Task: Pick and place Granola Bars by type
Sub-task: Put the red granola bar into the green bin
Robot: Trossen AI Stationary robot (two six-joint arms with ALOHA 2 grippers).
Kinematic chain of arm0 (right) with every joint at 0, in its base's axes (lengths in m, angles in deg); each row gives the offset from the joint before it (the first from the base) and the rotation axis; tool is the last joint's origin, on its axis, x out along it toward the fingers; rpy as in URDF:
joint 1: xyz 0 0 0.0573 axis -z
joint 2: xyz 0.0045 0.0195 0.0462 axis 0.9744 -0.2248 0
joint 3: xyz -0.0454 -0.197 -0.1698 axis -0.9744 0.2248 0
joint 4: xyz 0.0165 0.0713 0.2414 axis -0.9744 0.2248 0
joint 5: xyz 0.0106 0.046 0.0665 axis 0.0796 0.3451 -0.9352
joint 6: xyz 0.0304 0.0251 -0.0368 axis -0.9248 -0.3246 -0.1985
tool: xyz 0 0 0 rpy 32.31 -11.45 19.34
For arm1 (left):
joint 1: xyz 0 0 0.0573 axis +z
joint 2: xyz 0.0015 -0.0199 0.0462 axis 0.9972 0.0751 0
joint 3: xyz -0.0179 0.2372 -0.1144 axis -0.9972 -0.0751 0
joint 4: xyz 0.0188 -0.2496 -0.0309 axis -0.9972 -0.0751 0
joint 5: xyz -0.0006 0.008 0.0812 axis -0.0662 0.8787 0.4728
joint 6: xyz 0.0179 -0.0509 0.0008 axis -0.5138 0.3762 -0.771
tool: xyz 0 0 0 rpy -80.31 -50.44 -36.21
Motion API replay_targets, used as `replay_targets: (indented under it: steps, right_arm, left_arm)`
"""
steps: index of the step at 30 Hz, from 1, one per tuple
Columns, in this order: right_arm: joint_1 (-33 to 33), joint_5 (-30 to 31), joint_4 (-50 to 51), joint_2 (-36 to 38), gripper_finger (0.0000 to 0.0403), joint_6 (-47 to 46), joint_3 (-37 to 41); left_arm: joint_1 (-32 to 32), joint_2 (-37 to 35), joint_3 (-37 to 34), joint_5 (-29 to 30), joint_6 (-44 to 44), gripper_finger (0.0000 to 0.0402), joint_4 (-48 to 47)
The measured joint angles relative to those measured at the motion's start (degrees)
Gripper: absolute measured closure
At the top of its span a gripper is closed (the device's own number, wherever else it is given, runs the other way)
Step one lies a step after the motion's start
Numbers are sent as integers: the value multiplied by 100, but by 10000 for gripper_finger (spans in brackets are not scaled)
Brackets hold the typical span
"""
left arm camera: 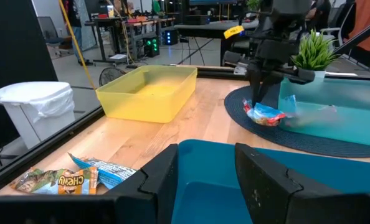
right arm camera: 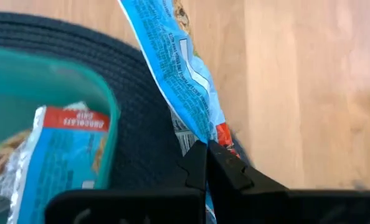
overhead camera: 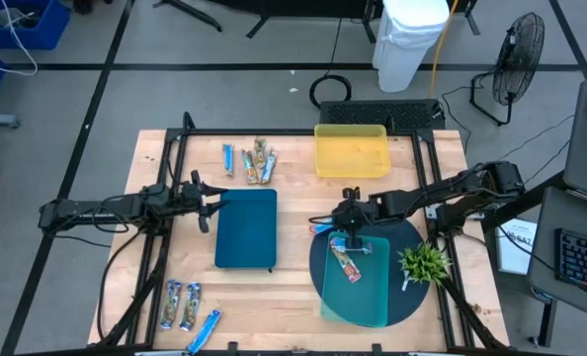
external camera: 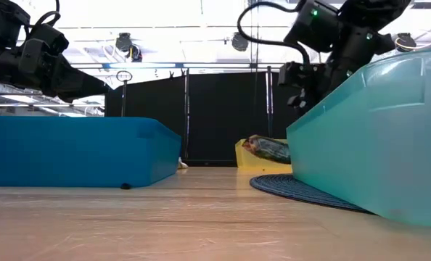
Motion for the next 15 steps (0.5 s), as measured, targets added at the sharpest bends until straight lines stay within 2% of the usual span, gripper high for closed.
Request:
replay_targets:
  steps: [8, 15]
  right_arm:
    - [-157, 461, 70, 109, 403, 316, -243]
    - [-200, 464, 58, 829, 403, 452, -384]
  left_arm:
    - [0, 0, 0, 0, 0, 240, 0]
    - [-2, -2, 0, 2, 0, 240, 1]
